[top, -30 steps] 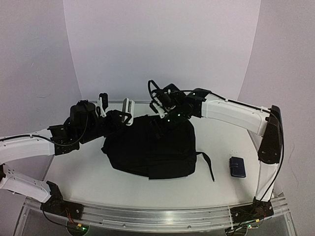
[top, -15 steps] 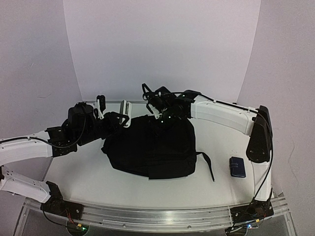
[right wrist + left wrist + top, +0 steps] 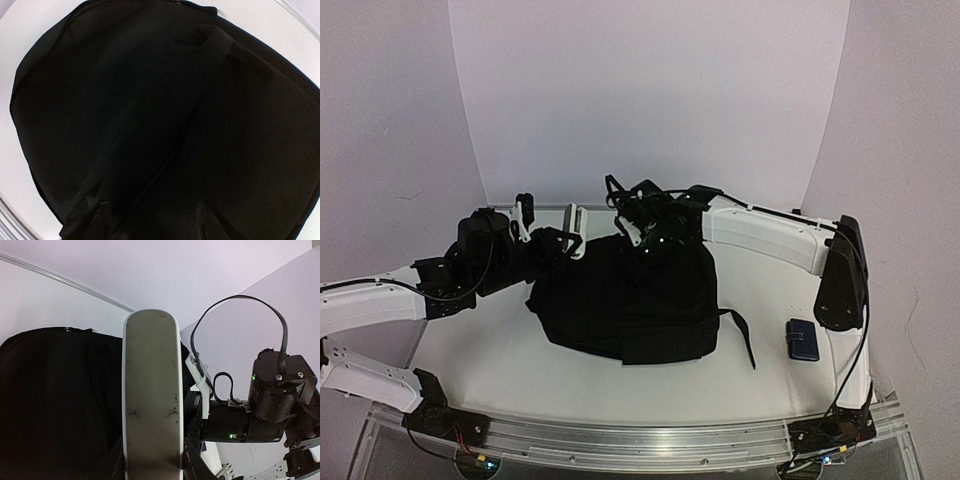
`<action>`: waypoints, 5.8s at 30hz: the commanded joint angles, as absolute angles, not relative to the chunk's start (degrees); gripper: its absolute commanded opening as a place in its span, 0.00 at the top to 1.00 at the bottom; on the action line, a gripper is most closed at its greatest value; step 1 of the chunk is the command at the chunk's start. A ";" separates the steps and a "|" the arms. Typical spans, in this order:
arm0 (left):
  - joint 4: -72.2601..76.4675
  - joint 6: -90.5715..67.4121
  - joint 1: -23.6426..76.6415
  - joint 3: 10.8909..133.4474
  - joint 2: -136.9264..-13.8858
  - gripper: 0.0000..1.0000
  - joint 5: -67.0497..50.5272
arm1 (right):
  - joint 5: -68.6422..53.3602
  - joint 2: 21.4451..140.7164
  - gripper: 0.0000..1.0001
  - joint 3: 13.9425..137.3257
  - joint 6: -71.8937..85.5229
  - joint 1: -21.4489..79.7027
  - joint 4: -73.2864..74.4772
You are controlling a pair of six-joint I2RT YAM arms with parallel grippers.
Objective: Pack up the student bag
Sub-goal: Place the stationery in the student bag, then pick up the personal item from the center of the board.
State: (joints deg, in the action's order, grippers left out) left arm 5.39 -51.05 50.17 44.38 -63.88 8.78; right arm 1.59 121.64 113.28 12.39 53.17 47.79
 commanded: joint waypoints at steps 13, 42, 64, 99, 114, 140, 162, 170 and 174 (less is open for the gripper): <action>10.03 -52.59 48.22 45.86 -71.24 1.00 0.46 | 7.35 114.23 1.00 114.30 9.76 53.17 49.27; 33.80 -64.38 44.33 63.58 -107.10 1.00 -27.25 | -3.58 108.87 1.00 108.30 6.83 53.09 45.38; 25.05 -62.64 45.18 57.96 -101.61 0.44 -18.34 | -4.97 107.02 1.00 104.52 9.22 48.59 44.90; -3.98 -44.64 45.18 53.08 -71.83 0.00 -0.57 | -4.50 80.73 0.02 65.82 -14.62 7.90 59.73; -3.99 -43.25 45.18 50.79 -69.23 0.00 2.03 | -7.13 97.91 0.02 64.84 -26.94 2.89 69.30; -5.33 -42.45 45.08 50.10 -66.41 0.00 2.36 | -2.24 109.85 0.02 67.42 -17.60 10.63 53.43; -6.06 -41.03 45.15 52.56 -68.51 0.00 0.18 | -9.37 103.45 0.34 69.87 -24.40 11.25 55.66; -8.19 -35.86 45.13 56.63 -68.23 0.00 -3.14 | -30.04 95.87 0.37 89.04 -17.63 11.25 62.67; -5.04 -34.09 45.34 57.84 -68.47 0.00 -7.15 | -40.86 92.58 0.37 97.49 -9.27 11.50 61.08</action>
